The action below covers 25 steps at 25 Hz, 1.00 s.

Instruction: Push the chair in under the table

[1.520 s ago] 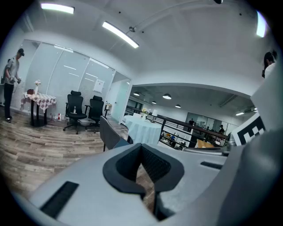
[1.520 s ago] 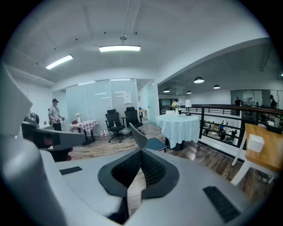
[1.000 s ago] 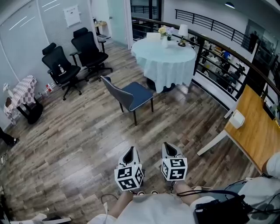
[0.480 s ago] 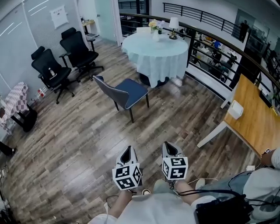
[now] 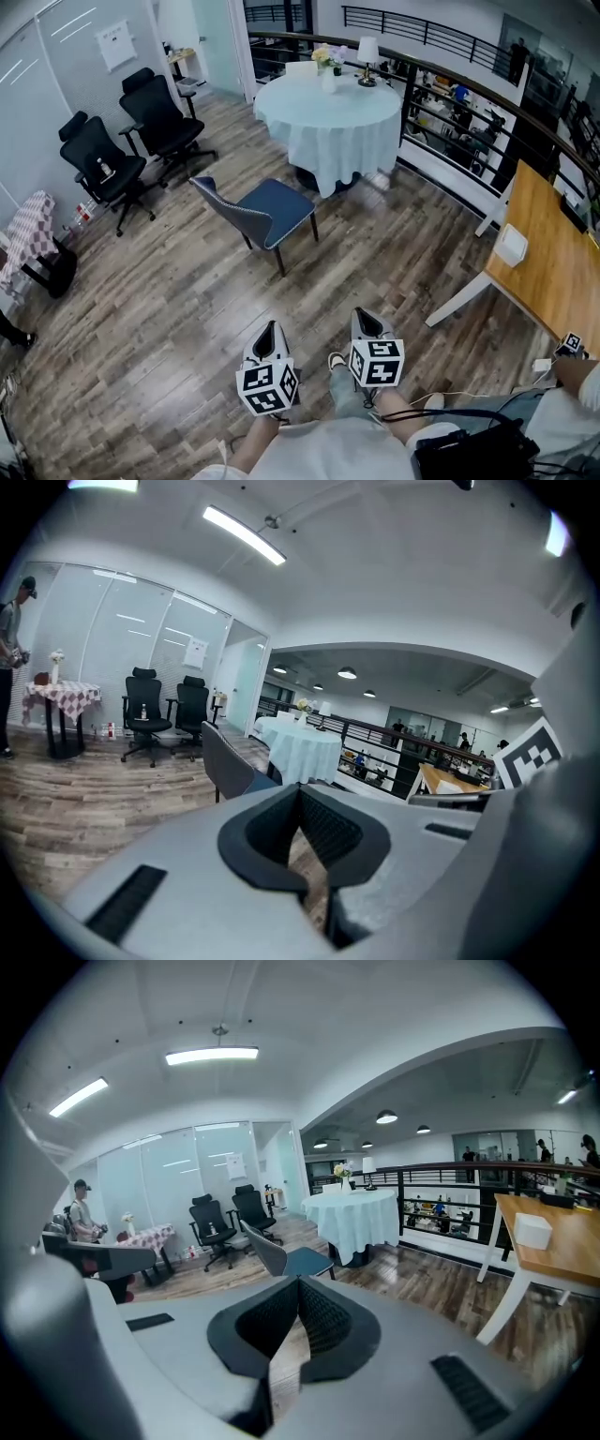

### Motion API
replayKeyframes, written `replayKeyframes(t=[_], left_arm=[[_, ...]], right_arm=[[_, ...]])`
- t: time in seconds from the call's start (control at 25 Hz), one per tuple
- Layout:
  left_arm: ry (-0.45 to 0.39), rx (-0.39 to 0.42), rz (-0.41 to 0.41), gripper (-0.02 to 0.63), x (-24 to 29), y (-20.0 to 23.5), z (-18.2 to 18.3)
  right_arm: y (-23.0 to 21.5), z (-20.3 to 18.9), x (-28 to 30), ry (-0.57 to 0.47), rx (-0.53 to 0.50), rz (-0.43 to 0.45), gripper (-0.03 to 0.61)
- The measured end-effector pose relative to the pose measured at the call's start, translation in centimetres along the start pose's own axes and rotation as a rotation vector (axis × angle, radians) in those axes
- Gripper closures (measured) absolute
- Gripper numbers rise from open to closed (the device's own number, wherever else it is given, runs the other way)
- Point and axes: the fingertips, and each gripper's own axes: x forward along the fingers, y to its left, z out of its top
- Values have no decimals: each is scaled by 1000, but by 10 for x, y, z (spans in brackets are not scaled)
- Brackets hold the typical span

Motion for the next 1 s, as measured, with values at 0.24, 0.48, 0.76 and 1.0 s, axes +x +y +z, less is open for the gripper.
replayKeyframes(t=[0.24, 0.48, 0.76, 1.0], left_arm=[[-5, 1, 34, 611, 54, 4, 28], [-7, -20, 53, 611, 113, -3, 50], [4, -8, 51, 611, 166, -19, 68], [3, -16, 73, 611, 199, -22, 78]], right_arm=[[-14, 39, 54, 2, -23, 43, 561], [-35, 73, 102, 13, -57, 79, 561], [-69, 97, 146, 34, -58, 76, 561], [-83, 111, 174, 45, -68, 99, 561]])
